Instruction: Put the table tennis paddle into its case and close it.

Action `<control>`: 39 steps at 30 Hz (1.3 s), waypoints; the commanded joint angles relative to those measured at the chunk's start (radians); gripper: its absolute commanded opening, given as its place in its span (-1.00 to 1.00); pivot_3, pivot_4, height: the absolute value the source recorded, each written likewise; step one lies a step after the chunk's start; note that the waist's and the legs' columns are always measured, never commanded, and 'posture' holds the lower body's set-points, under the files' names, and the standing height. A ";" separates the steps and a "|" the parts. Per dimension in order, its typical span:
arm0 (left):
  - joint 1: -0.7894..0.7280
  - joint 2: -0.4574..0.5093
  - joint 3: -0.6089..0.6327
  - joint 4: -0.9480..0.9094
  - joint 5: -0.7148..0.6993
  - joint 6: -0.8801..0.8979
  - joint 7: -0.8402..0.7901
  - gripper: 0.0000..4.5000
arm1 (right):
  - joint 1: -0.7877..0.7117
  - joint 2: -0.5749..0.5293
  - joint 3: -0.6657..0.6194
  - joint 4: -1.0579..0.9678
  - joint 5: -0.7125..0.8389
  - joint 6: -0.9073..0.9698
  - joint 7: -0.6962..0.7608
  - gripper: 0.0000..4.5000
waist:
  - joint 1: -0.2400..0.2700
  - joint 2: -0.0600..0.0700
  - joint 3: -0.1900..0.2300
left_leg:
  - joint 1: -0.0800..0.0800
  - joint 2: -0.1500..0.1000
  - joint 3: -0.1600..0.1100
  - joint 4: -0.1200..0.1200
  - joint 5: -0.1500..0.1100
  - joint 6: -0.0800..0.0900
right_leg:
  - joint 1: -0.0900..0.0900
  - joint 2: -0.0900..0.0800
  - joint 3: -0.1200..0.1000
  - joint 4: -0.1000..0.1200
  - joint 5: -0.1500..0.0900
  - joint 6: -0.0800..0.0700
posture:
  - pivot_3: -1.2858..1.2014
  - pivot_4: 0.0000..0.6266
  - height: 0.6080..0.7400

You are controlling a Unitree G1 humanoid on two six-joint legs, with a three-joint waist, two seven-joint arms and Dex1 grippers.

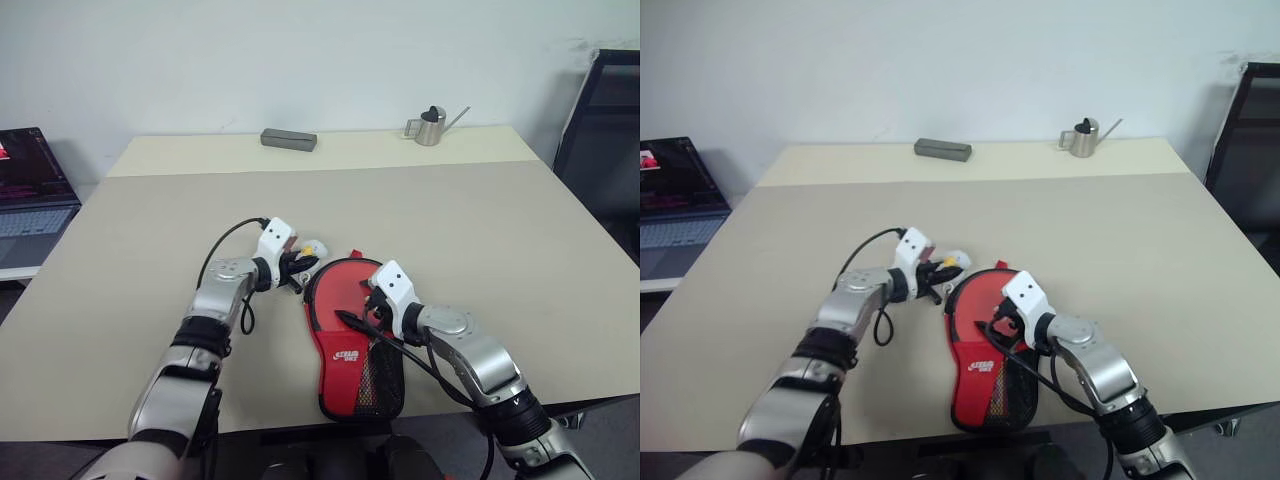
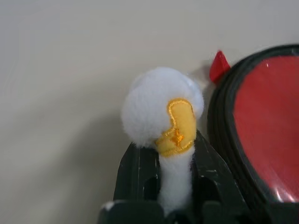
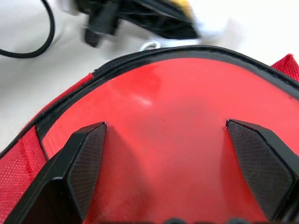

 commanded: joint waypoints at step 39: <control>-0.500 -0.139 -0.026 0.716 0.183 -0.379 0.210 -0.89 | 0.056 0.128 0.051 0.169 -0.094 0.033 -0.113 1.00 | 0.003 -0.004 -0.003 | 0.016 -0.004 -0.001 -0.001 0.002 -0.003 | 0.017 0.002 -0.002 -0.002 -0.001 0.005 | 0.03 -0.52 1.00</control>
